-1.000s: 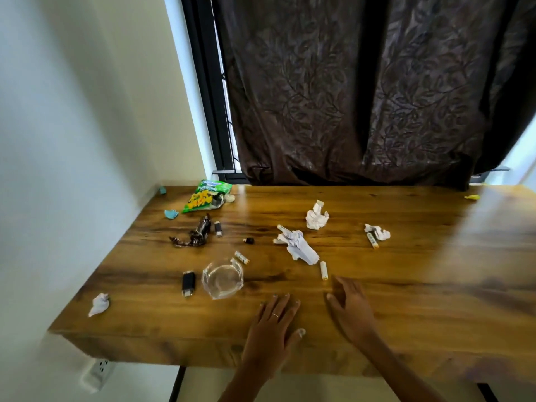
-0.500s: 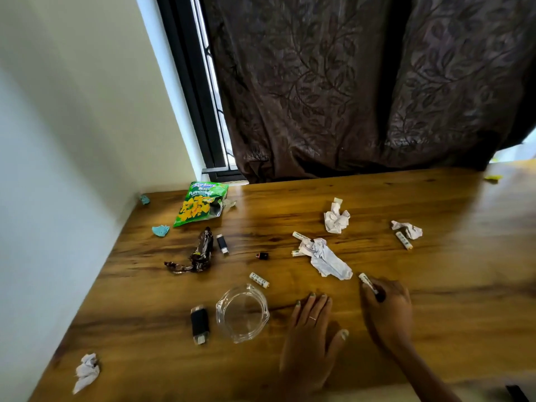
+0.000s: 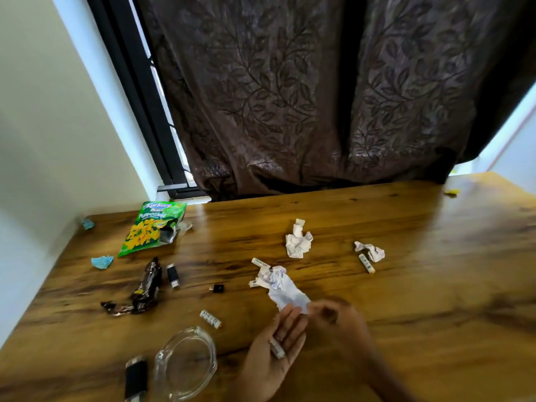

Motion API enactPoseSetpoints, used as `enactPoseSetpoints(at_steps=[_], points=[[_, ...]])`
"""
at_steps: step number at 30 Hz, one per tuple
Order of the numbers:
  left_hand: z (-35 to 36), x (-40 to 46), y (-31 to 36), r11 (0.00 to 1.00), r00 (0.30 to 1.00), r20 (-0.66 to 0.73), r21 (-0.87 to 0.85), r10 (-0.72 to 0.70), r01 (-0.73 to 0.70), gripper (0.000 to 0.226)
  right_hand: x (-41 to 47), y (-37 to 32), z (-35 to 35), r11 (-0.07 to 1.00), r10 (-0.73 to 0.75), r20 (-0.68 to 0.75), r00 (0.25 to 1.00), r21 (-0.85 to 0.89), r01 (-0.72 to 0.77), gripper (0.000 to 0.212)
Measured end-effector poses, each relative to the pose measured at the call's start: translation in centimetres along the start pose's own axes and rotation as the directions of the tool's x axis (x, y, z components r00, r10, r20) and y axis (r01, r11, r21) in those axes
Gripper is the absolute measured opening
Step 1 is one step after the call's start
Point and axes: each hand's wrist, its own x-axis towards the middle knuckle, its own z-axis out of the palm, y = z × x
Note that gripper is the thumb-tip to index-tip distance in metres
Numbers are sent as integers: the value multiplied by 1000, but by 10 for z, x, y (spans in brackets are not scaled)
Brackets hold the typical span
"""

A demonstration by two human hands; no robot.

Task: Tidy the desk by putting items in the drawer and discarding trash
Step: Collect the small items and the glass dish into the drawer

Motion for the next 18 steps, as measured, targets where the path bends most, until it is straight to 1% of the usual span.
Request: enactPoseSetpoints(at_steps=[1, 3, 4, 6, 7, 8, 10, 12, 14, 16, 18], points=[[-2, 2, -1, 1000, 1000, 14, 25, -19, 19, 38, 11, 10, -15, 999, 10, -125, 992, -49, -16, 14], [-2, 4, -1, 996, 999, 27, 75, -44, 42, 44, 35, 36, -42, 980, -27, -352, 936, -196, -46, 16], [-1, 4, -1, 996, 998, 33, 79, -53, 50, 45, 48, 50, -51, 955, -56, -400, 915, -287, -67, 18], [-2, 4, 1, 995, 997, 45, 73, -65, 62, 45, 70, 73, -63, 871, -94, -377, 921, -480, -108, 27], [-2, 4, 1, 995, 997, 42, 76, -69, 65, 45, 78, 81, -65, 834, -97, -362, 927, -539, -123, 32], [-1, 3, 2, 994, 997, 31, 83, -72, 69, 43, 82, 85, -66, 819, -91, -357, 930, -558, -135, 35], [1, 1, 2, 992, 997, 16, 102, -77, 75, 41, 87, 88, -67, 847, -59, -382, 922, -508, -156, 36], [2, 1, 2, 993, 998, -1, 100, -64, 64, 42, 89, 83, -65, 902, -13, -375, 927, -404, -151, 35], [2, 0, 1, 995, 999, -10, 82, -47, 47, 44, 83, 66, -58, 959, -12, -344, 939, -269, -87, 32], [-1, -1, 1, 999, 1000, -17, 47, -23, 24, 44, 68, 39, -41, 988, -27, -268, 963, -156, -16, 30], [-3, -3, 2, 1000, 1000, -14, -9, 28, -28, 46, 48, 8, -16, 994, -87, -141, 986, -71, 77, 29]])
